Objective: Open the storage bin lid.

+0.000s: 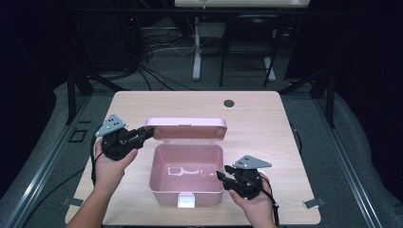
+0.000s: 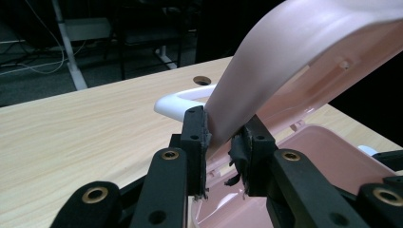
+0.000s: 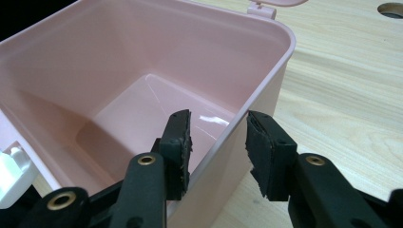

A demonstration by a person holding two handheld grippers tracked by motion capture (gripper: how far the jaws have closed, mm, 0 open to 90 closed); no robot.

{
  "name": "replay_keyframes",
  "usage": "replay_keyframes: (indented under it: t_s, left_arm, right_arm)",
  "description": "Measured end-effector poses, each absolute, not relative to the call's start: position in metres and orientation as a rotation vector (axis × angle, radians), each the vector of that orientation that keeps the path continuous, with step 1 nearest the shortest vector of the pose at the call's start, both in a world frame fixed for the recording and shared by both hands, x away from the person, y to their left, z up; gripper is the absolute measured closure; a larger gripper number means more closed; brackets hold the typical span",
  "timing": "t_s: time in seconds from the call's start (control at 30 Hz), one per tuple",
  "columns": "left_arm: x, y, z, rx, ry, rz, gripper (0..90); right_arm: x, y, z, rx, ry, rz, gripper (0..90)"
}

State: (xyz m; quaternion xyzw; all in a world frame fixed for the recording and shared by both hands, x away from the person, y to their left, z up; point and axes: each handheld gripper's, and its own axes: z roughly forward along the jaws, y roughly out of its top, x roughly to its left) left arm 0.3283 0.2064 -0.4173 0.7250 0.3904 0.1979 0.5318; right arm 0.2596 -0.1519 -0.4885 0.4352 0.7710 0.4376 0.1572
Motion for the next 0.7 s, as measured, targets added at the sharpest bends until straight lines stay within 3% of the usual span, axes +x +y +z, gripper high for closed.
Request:
replay_keyframes:
  t_s: [0.7]
  left_arm:
    - [0.338,0.206,-0.429,1.719,0.96,0.456,77.0]
  right_arm:
    - [0.26,-0.151,-0.49,1.255,2.203,1.259,60.2]
